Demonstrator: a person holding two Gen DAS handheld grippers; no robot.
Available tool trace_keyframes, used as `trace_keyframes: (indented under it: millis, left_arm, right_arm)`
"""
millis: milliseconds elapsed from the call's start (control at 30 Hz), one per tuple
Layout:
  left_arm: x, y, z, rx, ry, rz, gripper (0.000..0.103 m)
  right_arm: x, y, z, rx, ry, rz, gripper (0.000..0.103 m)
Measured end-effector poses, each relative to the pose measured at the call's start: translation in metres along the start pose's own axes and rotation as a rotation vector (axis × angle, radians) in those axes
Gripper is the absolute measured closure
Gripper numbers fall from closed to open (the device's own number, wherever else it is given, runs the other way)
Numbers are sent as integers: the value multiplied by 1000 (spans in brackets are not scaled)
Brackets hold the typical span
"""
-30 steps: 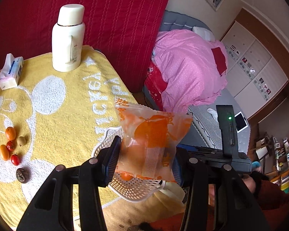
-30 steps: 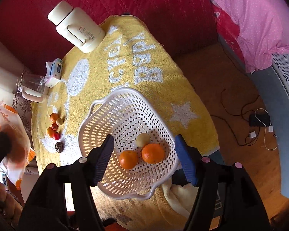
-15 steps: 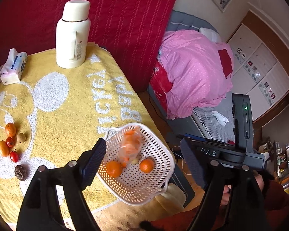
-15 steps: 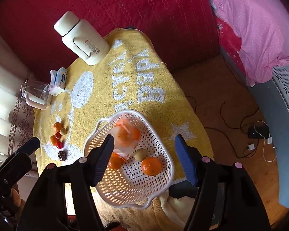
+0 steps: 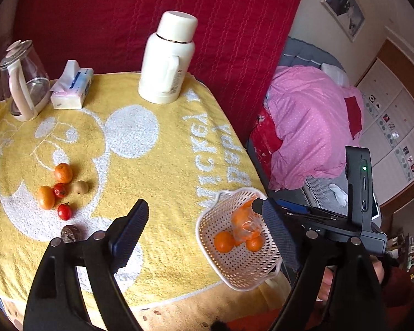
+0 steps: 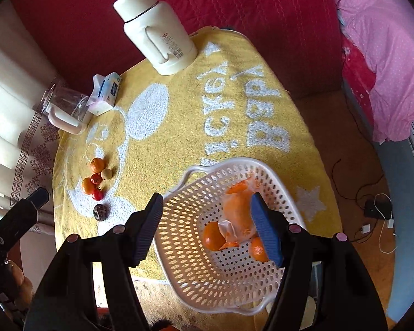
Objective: Organize fruits
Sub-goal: 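Open the left gripper to drop the mesh bag into the basket, then withdraw both open tools from the basket back over the fruit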
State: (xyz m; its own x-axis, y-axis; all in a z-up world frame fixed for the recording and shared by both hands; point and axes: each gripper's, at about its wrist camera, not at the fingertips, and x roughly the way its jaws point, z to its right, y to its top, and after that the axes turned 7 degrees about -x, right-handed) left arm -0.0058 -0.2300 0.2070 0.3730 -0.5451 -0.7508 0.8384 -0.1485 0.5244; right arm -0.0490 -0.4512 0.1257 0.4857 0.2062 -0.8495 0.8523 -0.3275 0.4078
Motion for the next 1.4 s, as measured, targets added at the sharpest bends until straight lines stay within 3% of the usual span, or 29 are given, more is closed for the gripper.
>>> trace_keyframes:
  millis: [300,600,1000,1400]
  left_arm:
    - [-31,2,-62,-96,96,53,19]
    - [-71,-3,-123,-147,175,120,14]
    - [-119,-12,-211,-180,257,193,11]
    - [-140,-9,-282,-221,257,187,11]
  right_arm:
    - [30,2,-75,-175,25,-28,36]
    - [64,-3,-142,-262,40,-86,36]
    - [103,-17,-220,-286,6,-142,33]
    - [125,-27,-263,-266,-64,-150,32]
